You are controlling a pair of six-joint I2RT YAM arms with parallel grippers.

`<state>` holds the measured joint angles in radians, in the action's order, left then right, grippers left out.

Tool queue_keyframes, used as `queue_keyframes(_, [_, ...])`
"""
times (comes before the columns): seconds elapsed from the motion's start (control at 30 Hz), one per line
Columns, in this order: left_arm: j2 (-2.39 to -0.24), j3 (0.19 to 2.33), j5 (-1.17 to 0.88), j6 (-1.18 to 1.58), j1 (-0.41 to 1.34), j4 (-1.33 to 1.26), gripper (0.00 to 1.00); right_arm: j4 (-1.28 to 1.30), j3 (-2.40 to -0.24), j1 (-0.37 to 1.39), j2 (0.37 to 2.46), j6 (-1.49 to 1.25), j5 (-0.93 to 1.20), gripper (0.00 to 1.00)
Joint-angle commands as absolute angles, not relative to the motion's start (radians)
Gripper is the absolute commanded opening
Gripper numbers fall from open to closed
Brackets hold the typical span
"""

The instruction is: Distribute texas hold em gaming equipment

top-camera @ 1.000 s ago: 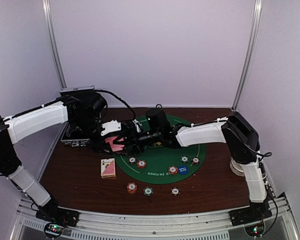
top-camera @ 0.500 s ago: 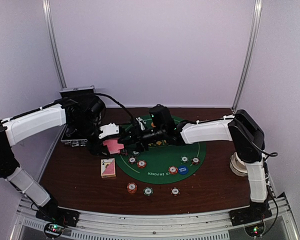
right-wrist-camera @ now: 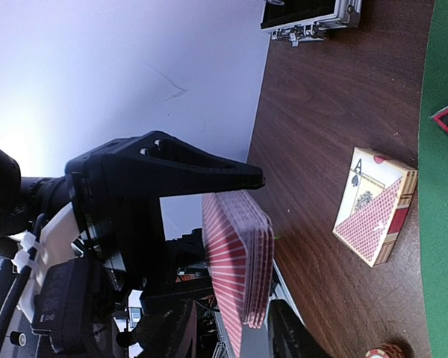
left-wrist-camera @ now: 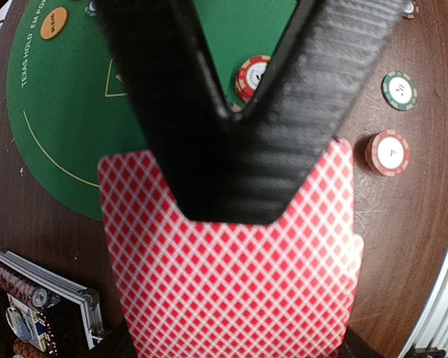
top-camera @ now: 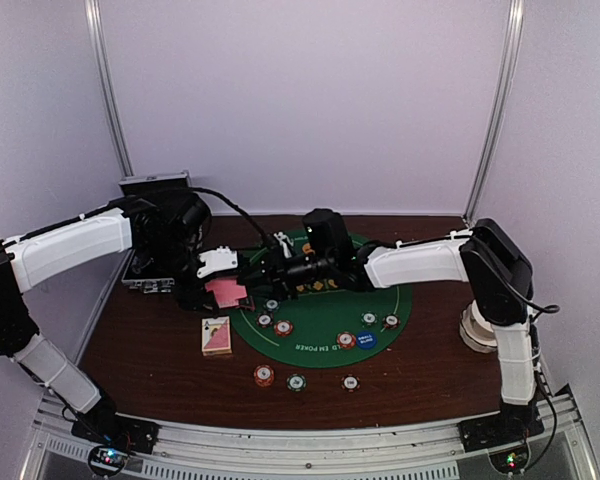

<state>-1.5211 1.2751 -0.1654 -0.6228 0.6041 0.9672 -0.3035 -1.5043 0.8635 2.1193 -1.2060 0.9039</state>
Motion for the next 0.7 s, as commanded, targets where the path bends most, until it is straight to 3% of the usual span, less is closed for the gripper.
queue_keyframes(0.0, [-1.511, 1.287, -0.164, -0.632, 0.606, 0.934, 0.19, -0.364, -1.501, 0.867, 2.106, -1.24, 0.934, 0.37])
queue_keyframes(0.37, [-1.518, 1.295, -0.151, -0.635, 0.606, 0.934, 0.17, -0.386, -1.529, 0.867, 2.138, -1.27, 0.961, 0.16])
queue_keyframes(0.53, [-1.517, 1.295, -0.144, -0.635, 0.606, 0.934, 0.16, -0.38, -1.538, 0.867, 2.151, -1.27, 0.969, 0.12])
queue_keyframes(0.67, [-1.513, 1.289, -0.135, -0.635, 0.606, 0.934, 0.15, -0.402, -1.529, 0.861, 2.144, -1.279, 0.974, 0.02])
